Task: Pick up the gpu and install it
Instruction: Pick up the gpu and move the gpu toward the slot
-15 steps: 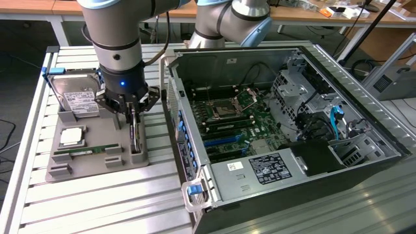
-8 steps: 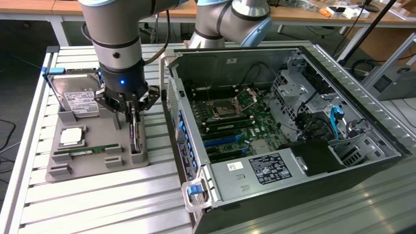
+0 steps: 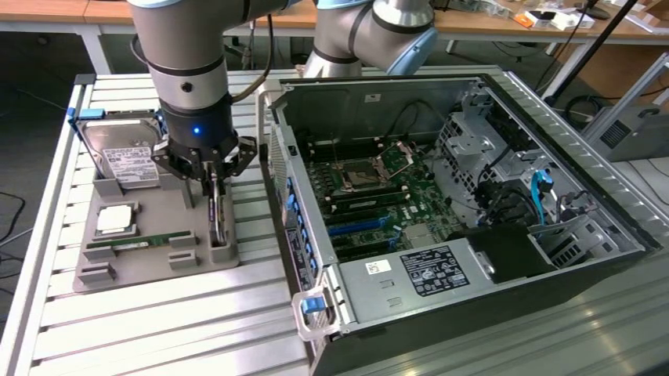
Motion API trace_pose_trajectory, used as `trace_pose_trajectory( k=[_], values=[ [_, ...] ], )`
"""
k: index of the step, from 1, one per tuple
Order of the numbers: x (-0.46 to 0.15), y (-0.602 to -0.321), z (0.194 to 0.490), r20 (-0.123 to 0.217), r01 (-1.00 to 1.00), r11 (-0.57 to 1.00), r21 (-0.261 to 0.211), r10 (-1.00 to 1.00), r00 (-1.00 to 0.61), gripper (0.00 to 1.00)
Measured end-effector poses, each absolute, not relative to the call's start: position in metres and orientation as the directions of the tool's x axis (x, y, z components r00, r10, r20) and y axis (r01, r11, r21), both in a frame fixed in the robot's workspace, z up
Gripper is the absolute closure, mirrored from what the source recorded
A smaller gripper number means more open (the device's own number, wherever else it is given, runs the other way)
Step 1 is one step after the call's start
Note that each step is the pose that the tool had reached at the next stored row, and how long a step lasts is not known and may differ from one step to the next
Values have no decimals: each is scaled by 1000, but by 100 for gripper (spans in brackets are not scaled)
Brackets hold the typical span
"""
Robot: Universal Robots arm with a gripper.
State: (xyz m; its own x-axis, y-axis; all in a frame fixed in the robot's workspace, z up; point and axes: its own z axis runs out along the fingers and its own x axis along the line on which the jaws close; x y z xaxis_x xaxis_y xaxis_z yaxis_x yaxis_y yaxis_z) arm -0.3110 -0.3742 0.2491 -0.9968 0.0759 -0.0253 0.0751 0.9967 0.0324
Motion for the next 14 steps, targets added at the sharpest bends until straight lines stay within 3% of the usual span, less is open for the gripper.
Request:
trace_pose_trajectory(
  k=[14],
  values=[
    [-311,-374,254,-25,75,997,32,76,-997,73]
  ],
)
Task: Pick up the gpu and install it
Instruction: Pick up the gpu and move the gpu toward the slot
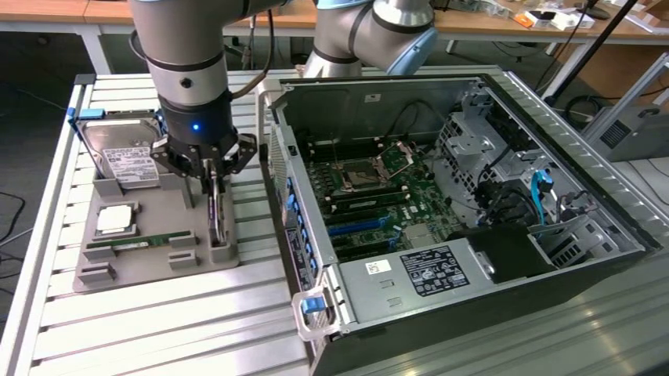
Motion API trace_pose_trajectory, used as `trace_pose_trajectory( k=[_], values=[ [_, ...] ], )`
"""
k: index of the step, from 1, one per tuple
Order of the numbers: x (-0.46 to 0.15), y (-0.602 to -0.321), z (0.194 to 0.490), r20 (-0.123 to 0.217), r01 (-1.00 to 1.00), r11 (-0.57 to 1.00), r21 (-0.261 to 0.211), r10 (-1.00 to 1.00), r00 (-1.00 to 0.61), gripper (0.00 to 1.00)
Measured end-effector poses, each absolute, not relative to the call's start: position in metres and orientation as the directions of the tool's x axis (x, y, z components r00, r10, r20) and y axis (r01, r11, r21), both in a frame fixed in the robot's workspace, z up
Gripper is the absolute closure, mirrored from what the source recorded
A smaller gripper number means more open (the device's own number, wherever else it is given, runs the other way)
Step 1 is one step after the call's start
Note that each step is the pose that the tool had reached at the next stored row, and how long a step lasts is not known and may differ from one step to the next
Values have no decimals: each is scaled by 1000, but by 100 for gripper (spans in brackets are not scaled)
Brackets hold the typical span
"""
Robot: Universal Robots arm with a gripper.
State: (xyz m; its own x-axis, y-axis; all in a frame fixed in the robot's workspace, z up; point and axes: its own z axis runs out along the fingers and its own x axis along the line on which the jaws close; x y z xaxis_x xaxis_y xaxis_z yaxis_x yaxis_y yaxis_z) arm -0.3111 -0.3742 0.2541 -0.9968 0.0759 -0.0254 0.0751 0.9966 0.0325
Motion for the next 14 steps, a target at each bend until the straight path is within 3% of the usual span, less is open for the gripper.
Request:
trace_pose_trajectory(
  k=[14],
  values=[
    [-311,-374,258,-25,75,997,32,76,-997,73]
  ],
)
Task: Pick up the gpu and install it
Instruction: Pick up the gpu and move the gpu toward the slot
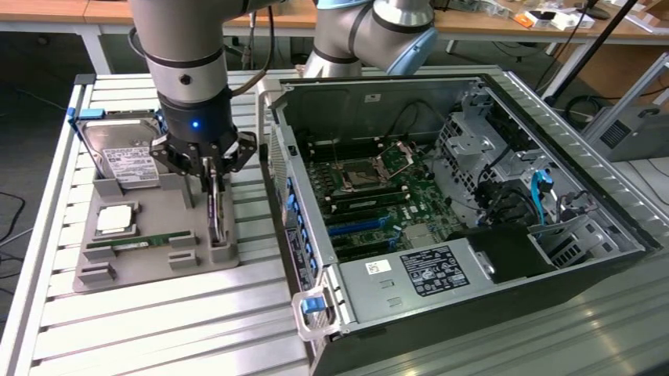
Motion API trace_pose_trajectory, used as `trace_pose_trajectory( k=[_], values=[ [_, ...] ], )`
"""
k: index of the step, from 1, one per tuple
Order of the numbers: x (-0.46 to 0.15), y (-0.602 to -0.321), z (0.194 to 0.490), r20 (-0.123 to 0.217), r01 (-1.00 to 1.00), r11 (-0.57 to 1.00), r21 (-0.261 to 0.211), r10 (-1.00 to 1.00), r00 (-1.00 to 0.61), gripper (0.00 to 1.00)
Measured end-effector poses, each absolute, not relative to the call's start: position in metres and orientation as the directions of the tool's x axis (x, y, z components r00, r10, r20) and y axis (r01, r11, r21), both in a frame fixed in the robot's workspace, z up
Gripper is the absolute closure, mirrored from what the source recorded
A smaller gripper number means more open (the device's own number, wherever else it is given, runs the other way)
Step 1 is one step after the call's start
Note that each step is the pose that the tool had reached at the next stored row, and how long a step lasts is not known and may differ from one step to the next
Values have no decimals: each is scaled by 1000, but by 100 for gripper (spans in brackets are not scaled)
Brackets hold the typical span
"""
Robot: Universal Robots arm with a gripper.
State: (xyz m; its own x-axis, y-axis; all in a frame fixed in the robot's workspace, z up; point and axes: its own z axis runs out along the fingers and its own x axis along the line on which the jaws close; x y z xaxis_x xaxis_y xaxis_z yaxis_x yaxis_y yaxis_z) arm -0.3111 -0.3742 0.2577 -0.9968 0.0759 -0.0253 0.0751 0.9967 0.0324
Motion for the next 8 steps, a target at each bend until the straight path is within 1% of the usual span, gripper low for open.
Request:
trace_pose_trajectory(
  k=[8],
  values=[
    [-311,-374,260,-25,75,997,32,76,-997,73]
  ],
)
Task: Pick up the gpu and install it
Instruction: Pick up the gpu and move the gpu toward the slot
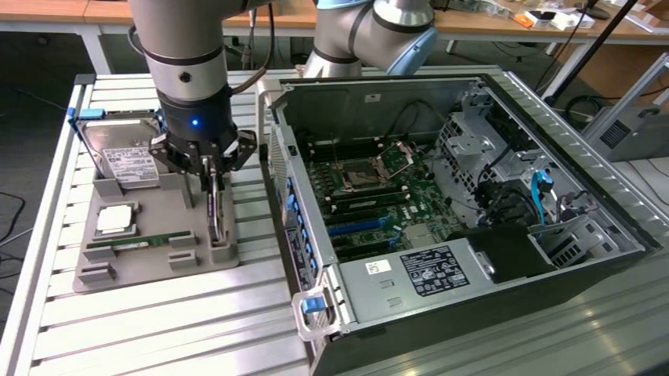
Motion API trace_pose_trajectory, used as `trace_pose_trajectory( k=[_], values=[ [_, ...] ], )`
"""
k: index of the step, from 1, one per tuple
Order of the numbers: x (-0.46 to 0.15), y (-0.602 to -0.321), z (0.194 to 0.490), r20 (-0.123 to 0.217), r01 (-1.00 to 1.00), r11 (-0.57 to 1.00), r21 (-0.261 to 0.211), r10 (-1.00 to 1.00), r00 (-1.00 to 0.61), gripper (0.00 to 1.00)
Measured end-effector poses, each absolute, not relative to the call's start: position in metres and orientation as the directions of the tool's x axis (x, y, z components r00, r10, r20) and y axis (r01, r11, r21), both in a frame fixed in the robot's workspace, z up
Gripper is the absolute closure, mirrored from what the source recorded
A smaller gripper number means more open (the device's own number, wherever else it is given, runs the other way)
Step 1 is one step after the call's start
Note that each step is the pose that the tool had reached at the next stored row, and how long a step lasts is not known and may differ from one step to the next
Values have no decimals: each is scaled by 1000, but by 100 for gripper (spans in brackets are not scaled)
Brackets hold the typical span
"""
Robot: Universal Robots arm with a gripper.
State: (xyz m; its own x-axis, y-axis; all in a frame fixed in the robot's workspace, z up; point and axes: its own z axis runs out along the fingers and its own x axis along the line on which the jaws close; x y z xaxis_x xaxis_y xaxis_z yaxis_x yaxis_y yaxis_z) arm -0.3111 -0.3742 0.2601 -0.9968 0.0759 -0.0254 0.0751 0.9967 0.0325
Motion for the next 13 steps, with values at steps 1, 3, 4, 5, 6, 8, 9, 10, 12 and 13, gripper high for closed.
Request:
trace_pose_trajectory(
  k=[1,3,4,5,6,8,9,10,12,13],
  values=[
    [-311,-374,260,-25,75,997,32,76,-997,73],
    [-311,-374,261,-25,75,997,32,76,-997,73],
    [-311,-374,261,-25,75,997,32,76,-997,73],
    [-311,-374,262,-25,75,997,32,76,-997,73],
    [-311,-374,262,-25,75,997,32,76,-997,73],
    [-311,-374,263,-25,75,997,32,76,-997,73],
    [-311,-374,263,-25,75,997,32,76,-997,73],
    [-311,-374,263,-25,75,997,32,76,-997,73],
    [-311,-374,264,-25,75,997,32,76,-997,73],
    [-311,-374,264,-25,75,997,32,76,-997,73]
  ],
)
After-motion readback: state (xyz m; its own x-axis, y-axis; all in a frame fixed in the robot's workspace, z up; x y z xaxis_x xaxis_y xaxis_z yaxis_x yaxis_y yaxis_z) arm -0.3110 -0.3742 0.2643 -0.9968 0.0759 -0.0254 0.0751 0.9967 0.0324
